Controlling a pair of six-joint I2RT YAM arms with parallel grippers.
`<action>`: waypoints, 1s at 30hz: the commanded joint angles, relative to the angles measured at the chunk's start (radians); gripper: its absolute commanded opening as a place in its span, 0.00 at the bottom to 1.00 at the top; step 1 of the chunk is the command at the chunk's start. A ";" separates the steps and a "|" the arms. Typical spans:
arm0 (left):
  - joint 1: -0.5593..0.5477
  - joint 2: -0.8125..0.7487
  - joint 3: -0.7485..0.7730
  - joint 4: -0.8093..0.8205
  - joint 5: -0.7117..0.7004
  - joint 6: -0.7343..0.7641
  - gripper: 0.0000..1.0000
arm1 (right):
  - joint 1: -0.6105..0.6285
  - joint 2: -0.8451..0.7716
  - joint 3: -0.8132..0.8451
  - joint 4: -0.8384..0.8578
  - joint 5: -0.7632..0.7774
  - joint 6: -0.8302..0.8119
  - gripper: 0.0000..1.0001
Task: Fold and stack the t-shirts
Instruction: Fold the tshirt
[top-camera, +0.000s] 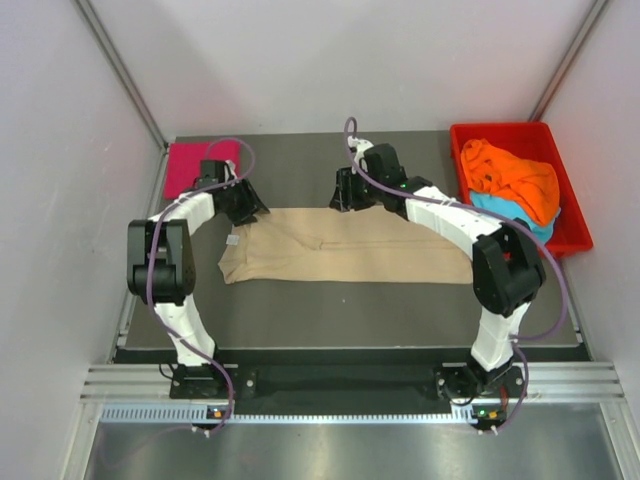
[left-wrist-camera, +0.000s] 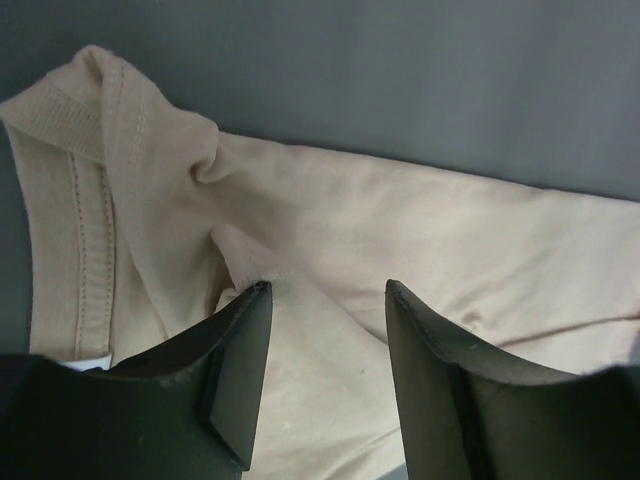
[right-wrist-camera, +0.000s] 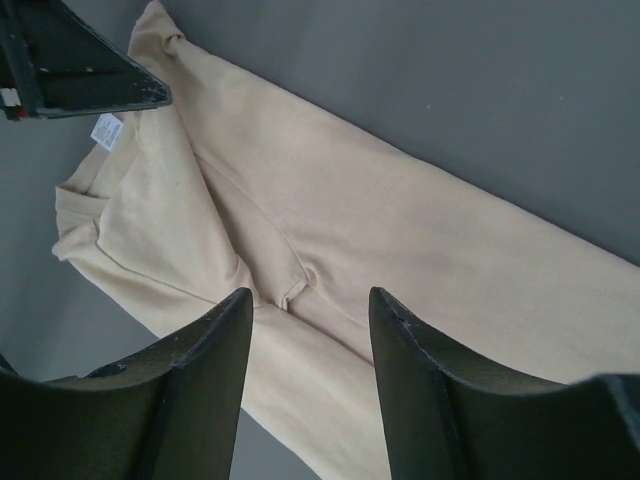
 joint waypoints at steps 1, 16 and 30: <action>-0.045 0.028 0.081 -0.065 -0.149 0.053 0.54 | 0.004 -0.017 0.040 0.061 -0.006 -0.019 0.50; -0.070 -0.090 0.063 -0.128 -0.346 0.104 0.49 | 0.005 0.047 0.072 0.072 -0.044 -0.016 0.49; -0.091 0.010 0.098 -0.147 -0.314 0.073 0.45 | 0.007 0.043 0.063 0.063 -0.036 -0.025 0.48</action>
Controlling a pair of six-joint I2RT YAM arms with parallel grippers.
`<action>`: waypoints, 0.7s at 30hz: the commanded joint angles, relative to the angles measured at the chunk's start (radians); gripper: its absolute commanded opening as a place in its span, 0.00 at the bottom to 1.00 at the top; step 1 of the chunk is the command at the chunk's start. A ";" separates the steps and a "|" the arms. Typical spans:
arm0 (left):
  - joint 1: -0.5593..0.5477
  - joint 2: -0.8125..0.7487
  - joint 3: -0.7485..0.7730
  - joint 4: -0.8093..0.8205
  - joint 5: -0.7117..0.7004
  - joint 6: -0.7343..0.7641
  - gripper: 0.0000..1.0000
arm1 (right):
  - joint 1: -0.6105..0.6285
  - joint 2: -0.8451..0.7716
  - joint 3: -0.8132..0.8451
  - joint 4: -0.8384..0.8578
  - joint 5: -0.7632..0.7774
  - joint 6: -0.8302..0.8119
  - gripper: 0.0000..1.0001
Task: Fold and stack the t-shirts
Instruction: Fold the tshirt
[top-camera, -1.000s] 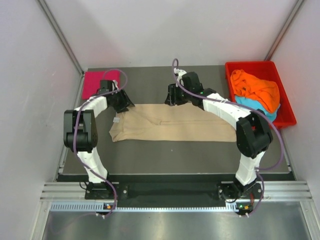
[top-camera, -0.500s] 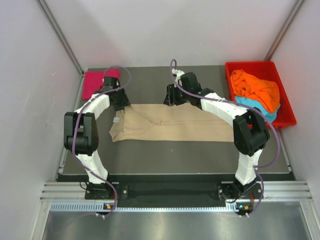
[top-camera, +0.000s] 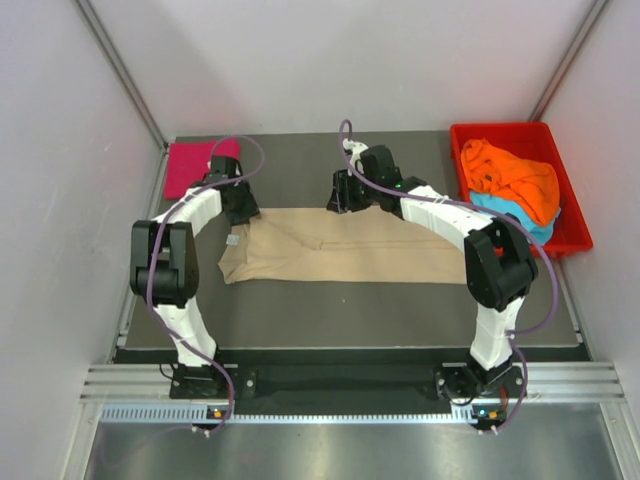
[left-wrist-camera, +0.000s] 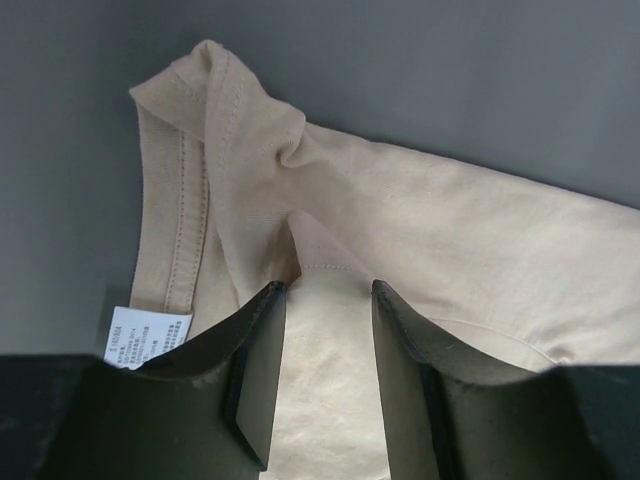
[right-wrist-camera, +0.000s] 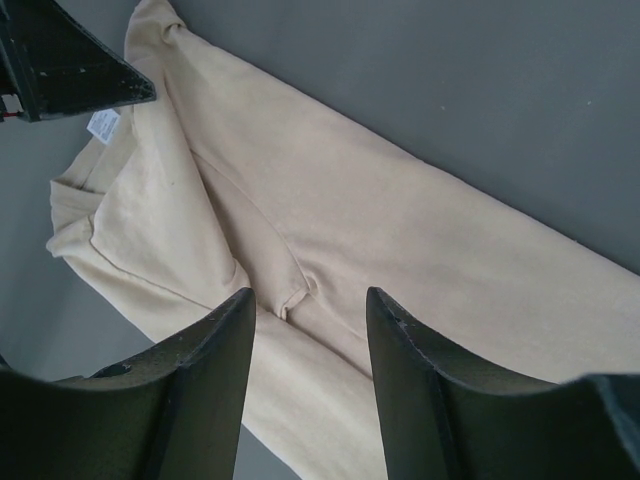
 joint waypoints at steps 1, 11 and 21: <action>-0.014 0.018 0.031 0.011 -0.002 -0.004 0.45 | 0.007 -0.013 0.043 0.040 -0.002 -0.015 0.48; -0.091 -0.034 0.051 0.063 0.046 0.076 0.00 | 0.018 -0.013 0.023 0.072 -0.028 -0.021 0.47; -0.100 -0.204 -0.119 0.065 0.057 0.002 0.00 | 0.071 0.145 0.100 0.177 -0.213 -0.021 0.42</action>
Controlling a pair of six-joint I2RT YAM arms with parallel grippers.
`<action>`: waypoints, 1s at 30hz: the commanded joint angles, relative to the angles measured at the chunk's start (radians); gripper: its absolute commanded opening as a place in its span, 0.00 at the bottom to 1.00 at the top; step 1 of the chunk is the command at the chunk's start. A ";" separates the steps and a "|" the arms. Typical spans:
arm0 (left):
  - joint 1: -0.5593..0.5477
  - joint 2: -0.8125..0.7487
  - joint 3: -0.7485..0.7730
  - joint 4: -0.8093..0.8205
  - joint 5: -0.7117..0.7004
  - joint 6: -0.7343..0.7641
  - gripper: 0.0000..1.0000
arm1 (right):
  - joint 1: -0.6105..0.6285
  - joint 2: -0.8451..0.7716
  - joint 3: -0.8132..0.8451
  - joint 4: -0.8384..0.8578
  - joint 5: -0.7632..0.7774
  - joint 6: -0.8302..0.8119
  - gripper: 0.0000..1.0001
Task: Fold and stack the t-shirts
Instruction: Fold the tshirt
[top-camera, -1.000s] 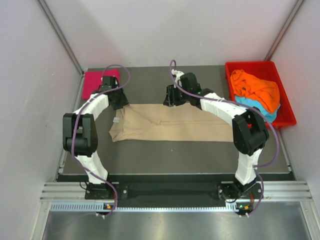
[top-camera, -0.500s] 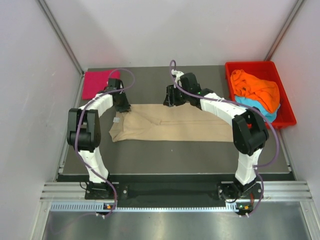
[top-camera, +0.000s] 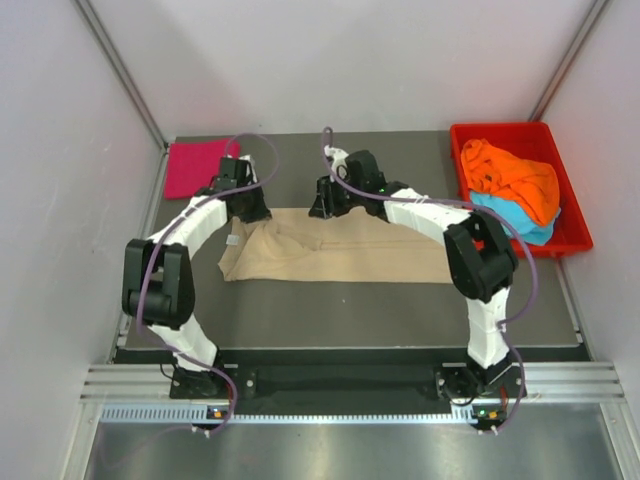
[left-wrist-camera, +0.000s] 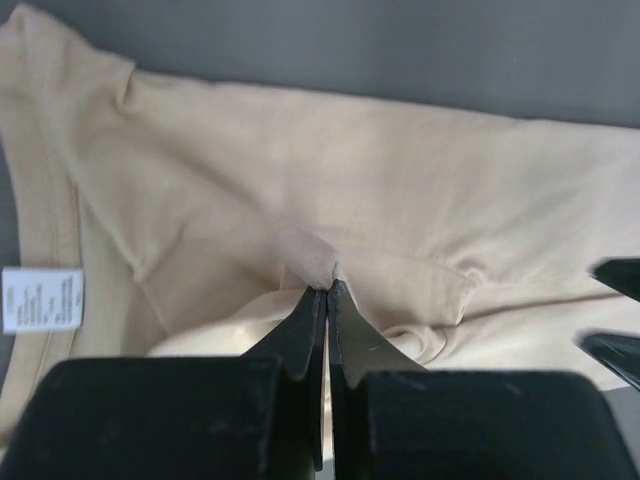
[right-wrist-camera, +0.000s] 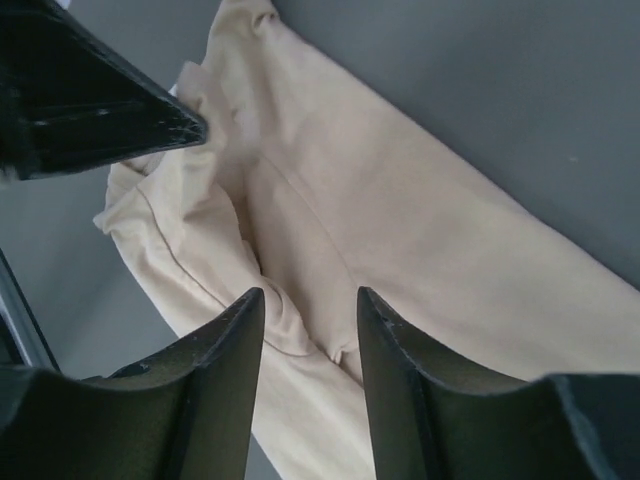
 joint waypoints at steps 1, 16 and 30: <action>0.004 -0.083 -0.058 0.009 -0.025 -0.027 0.00 | 0.038 0.077 0.081 0.062 -0.082 -0.015 0.41; 0.004 -0.304 -0.305 -0.015 -0.097 -0.064 0.00 | 0.141 0.249 0.234 -0.024 -0.093 0.024 0.35; 0.009 -0.449 -0.390 -0.191 -0.360 -0.272 0.36 | 0.256 0.120 0.063 -0.117 0.097 -0.025 0.24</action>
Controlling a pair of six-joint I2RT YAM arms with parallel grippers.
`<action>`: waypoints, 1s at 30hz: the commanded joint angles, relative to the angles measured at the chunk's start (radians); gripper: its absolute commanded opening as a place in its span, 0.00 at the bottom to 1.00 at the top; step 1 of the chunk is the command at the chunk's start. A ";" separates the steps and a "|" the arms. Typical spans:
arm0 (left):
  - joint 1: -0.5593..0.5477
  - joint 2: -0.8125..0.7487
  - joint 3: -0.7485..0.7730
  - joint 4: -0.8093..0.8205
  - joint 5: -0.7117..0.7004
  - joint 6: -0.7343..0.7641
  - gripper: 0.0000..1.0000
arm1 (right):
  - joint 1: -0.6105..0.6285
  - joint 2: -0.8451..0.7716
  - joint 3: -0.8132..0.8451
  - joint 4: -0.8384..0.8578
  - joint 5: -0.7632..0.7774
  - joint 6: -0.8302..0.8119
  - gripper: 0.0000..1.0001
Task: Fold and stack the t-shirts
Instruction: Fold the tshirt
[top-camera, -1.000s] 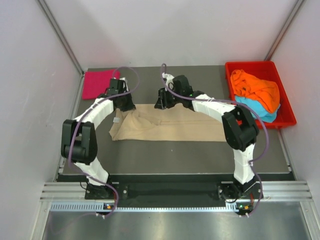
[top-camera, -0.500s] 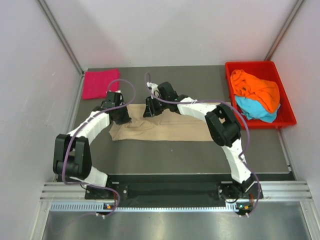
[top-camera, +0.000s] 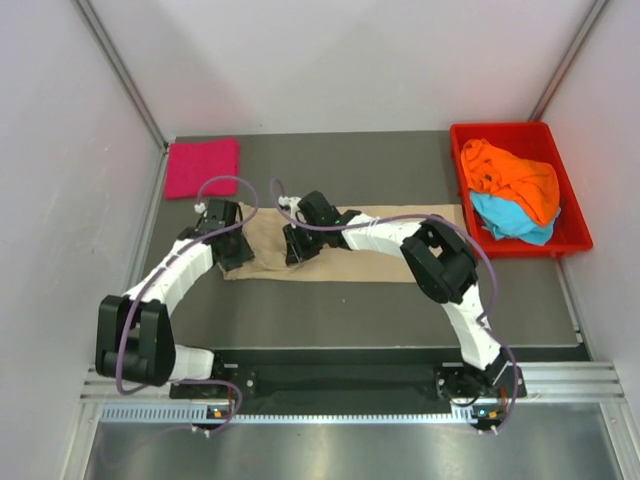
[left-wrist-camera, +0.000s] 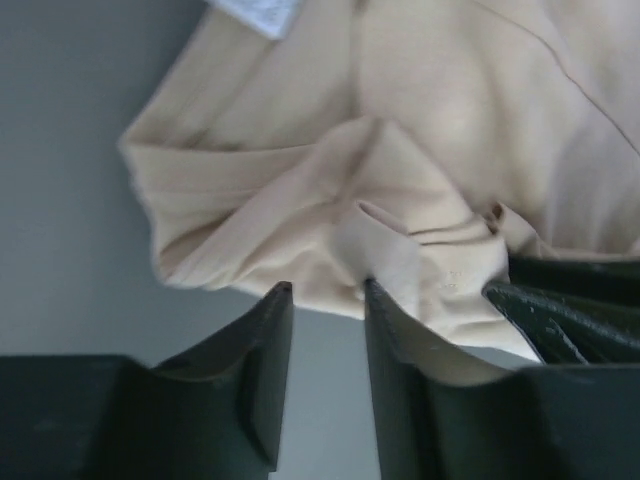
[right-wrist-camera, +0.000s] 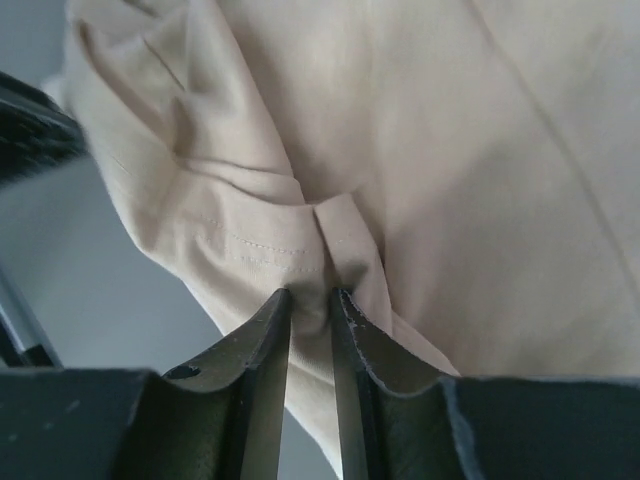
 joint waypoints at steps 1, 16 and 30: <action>0.012 -0.103 -0.010 -0.052 -0.160 -0.112 0.41 | 0.029 -0.103 -0.039 -0.030 0.084 -0.030 0.23; 0.044 -0.166 -0.083 0.078 -0.092 -0.088 0.47 | 0.023 -0.146 0.011 0.037 0.061 -0.052 0.31; 0.078 -0.114 -0.192 0.089 0.050 -0.192 0.31 | 0.025 0.116 0.327 -0.081 -0.053 -0.087 0.37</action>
